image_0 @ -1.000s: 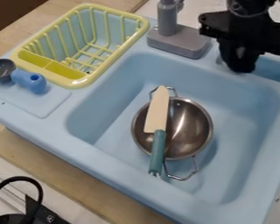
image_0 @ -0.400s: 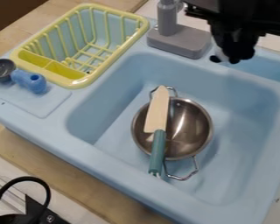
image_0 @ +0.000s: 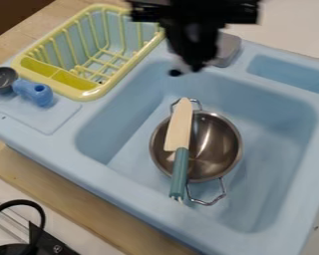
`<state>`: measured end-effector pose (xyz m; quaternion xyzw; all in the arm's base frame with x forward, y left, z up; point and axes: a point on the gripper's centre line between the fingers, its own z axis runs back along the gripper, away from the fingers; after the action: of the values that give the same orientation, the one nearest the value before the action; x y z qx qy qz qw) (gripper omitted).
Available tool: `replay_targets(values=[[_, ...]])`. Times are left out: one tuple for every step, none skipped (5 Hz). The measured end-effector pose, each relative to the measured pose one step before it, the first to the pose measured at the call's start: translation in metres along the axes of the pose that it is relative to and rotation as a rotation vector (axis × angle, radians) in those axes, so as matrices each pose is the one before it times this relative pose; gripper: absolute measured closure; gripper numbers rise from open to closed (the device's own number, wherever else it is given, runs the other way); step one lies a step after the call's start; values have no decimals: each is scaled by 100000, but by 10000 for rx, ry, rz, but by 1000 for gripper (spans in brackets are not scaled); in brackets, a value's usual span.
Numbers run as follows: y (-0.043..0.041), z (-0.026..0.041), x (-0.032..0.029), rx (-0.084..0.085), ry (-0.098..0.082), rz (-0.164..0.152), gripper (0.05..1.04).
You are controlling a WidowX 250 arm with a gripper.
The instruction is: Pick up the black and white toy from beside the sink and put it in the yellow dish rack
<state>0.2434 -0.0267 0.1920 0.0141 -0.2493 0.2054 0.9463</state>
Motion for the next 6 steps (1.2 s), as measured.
replay_targets(values=[[3447, -138, 415, 1067, 248, 1022, 815], [3629, -882, 1564, 522, 66, 1163, 815], [2218, -2279, 1983, 1127, 272, 1068, 817], [1348, -1641, 2549, 45, 177, 981, 817], [354, -1750, 1982, -223, 45, 374, 817], [-499, -1290, 1406, -195, -86, -112, 817]])
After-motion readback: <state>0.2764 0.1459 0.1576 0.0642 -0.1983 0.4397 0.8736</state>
